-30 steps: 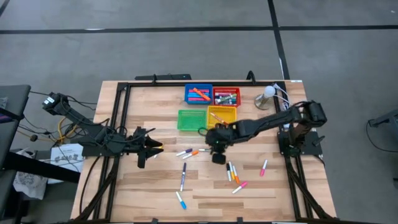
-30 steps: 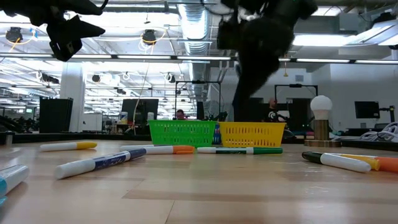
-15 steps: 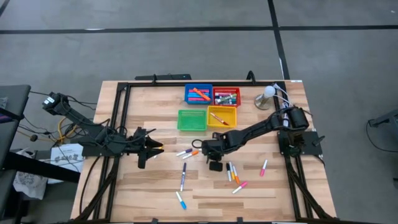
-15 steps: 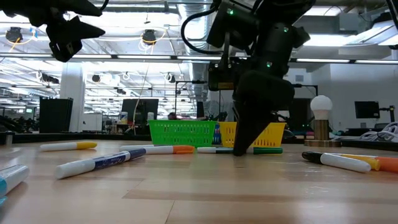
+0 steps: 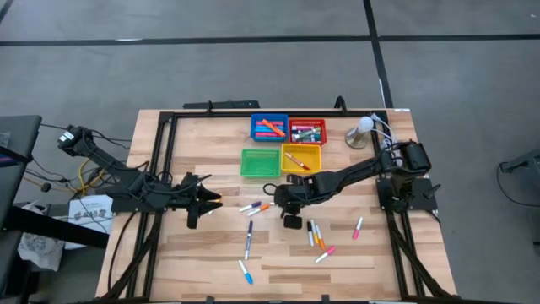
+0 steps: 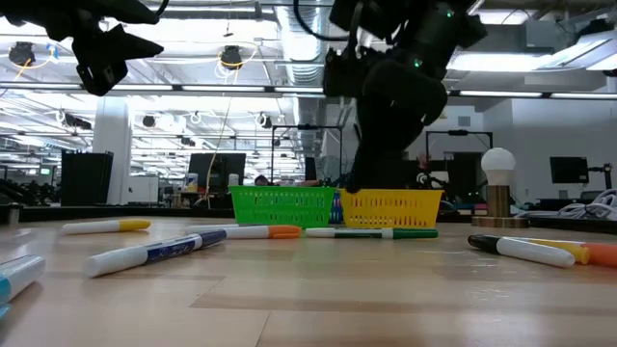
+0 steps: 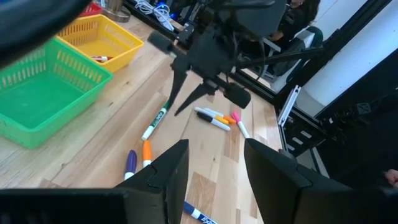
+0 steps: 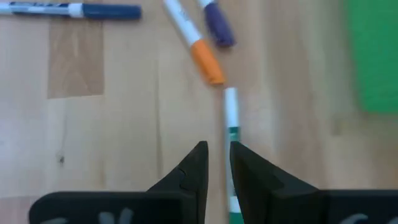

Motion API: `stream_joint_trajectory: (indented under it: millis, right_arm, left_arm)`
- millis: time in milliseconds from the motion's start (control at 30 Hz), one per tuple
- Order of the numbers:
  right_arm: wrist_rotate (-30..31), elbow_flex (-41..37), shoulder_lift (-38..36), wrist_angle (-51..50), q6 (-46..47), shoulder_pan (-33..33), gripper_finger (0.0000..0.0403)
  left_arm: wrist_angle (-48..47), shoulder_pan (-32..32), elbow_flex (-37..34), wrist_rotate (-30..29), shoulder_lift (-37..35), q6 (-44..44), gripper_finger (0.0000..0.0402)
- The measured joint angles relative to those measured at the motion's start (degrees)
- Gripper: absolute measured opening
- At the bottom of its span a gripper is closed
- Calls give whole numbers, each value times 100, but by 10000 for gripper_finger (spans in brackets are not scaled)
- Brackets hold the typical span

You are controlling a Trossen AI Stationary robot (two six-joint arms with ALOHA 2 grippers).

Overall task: Pick & Place Markers
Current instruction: Put the green thin dry erase marker into the yellow bin

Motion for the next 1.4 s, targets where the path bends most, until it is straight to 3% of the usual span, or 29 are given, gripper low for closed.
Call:
stream_joint_trajectory:
  millis: [100,433,733,900,1033,1200,1400]
  right_arm:
    - [287,5,-121,8,-137,-23,59]
    - [289,-5,172,-182,-295,-241,59]
    - [-370,34,815,-250,-336,-315,59]
    - [-352,41,877,-303,-293,-288,59]
    - [-210,1,589,-299,-168,-294,59]
    - [-523,5,-143,-507,170,-333,59]
    - [-601,1,-482,-620,266,70,60]
  left_arm:
    - [2,0,0,-4,0,0,154]
    - [33,0,0,-13,0,0,154]
    - [39,-12,-2,1,28,-26,154]
    - [46,-15,-2,4,42,-44,154]
    - [44,-15,-2,4,44,-44,154]
    - [44,-11,-2,6,44,-51,154]
    - [44,-11,-2,7,44,-68,154]
